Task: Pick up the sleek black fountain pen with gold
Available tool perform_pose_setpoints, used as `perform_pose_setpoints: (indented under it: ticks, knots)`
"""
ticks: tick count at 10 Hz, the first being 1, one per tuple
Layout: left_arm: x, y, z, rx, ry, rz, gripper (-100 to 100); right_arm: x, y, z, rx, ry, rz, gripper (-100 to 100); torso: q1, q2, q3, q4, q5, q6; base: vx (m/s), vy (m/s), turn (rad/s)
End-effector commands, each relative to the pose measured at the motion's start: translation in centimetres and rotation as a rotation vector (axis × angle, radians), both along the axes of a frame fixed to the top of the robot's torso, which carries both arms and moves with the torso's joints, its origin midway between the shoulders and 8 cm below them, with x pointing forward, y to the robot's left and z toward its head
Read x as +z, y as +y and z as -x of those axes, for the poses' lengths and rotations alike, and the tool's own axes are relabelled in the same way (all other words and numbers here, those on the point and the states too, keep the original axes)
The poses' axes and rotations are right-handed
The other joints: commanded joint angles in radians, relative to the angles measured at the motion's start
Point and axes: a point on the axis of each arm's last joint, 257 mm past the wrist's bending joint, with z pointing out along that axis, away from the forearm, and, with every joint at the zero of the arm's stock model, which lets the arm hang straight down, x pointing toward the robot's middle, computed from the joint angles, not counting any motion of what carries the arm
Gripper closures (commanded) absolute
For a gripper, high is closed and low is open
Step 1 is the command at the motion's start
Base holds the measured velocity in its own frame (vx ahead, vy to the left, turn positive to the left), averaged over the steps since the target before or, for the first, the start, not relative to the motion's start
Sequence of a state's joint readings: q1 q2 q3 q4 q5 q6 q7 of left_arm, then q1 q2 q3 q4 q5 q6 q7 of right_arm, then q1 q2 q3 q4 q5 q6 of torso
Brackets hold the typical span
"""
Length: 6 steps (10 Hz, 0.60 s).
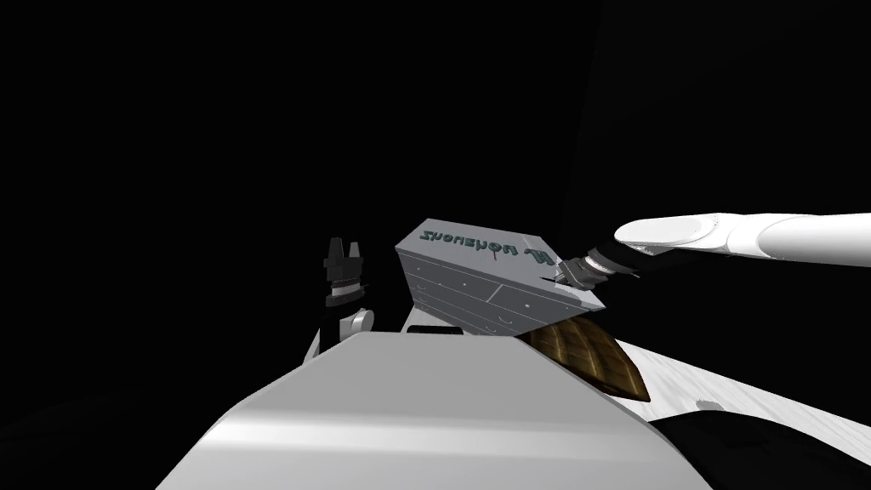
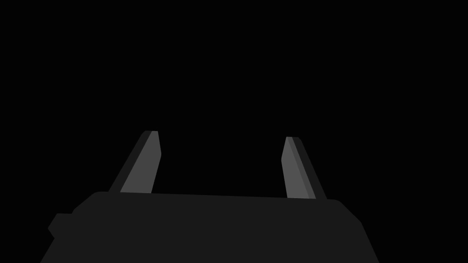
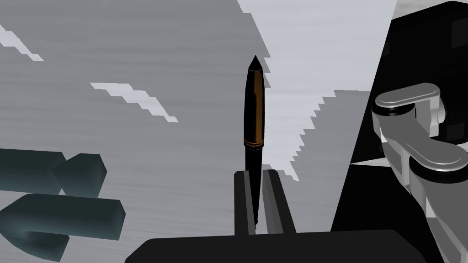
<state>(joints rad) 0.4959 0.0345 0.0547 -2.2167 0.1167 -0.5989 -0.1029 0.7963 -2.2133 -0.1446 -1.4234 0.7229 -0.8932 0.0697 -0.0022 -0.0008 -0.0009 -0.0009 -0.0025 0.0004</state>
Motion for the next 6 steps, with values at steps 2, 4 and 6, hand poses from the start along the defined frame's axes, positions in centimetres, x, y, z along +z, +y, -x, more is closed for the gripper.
perform_pose_setpoints:
  ticks: [2,4,6]
  knots:
    - [0.0,0.0,0.0,0.0,0.0,0.0,0,0.0,0.0,0.0,0.0,0.0,0.0,0,0.0,0.0,0.0,0.0,0.0,0.0,0.0,0.0,0.0]
    - [0.0,0.0,0.0,0.0,0.0,0.0,0,1.7,1.2,-1.2,0.016,0.005,-0.001,100,-0.001,0.0,0.0,0.0,0.0,0.0,-0.015,-0.025,-0.1]
    - [0.0,0.0,0.0,0.0,0.0,0.0,0,1.3,1.0,-1.1,0.013,0.003,-0.001,0,-0.001,0.001,0.0,0.0,0.0,0.0,-0.003,-0.006,-0.007]
